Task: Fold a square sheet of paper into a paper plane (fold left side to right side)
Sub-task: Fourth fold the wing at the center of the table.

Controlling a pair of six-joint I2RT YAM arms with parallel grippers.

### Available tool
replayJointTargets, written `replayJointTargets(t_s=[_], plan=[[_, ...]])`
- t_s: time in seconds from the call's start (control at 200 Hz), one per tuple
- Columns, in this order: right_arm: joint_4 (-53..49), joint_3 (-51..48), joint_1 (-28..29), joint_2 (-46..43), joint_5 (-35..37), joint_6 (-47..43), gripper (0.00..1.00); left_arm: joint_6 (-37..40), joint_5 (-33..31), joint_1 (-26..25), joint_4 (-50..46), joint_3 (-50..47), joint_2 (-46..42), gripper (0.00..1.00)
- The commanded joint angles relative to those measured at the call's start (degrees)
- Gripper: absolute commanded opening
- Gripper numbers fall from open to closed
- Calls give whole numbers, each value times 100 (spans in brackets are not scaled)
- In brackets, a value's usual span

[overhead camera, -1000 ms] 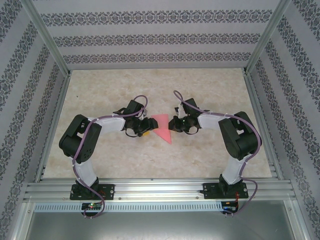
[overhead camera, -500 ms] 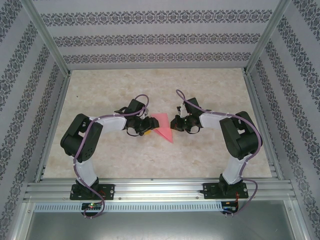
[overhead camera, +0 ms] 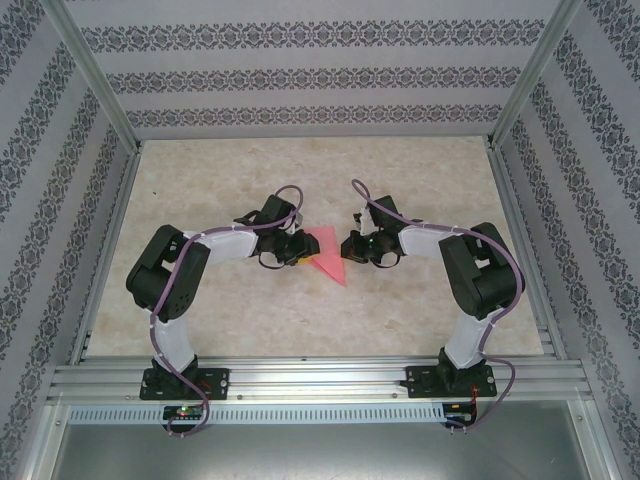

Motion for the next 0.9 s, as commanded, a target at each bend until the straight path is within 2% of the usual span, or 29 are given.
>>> replayJointTargets(t_s=[0.0,0.085,0.155,0.315,0.515,0.709,0.894], plan=[[130,-63,-48,-25,-62,-22,9,-61,39,-91,206,135,129,24],[144,-80,-54,-135,18,-49,11,-56,21,-112,204,139,114,15],[210,-179,-57,-386,201,-47,20,-70,12,-125,176,143,104,10],[-86,-437,123,-1209,1128,-372,33,-78,19,-137,109,178,73,8],[-81,-1084,1036,-1949,2402,-637,41,-17,4,-145,-63,218,-56,8],[140,-1215,1877,-1767,3168,-815,46,1,-32,-143,-151,240,-123,9],[57,-945,2146,-1361,3532,-966,46,-8,-56,-138,-180,231,-153,9]])
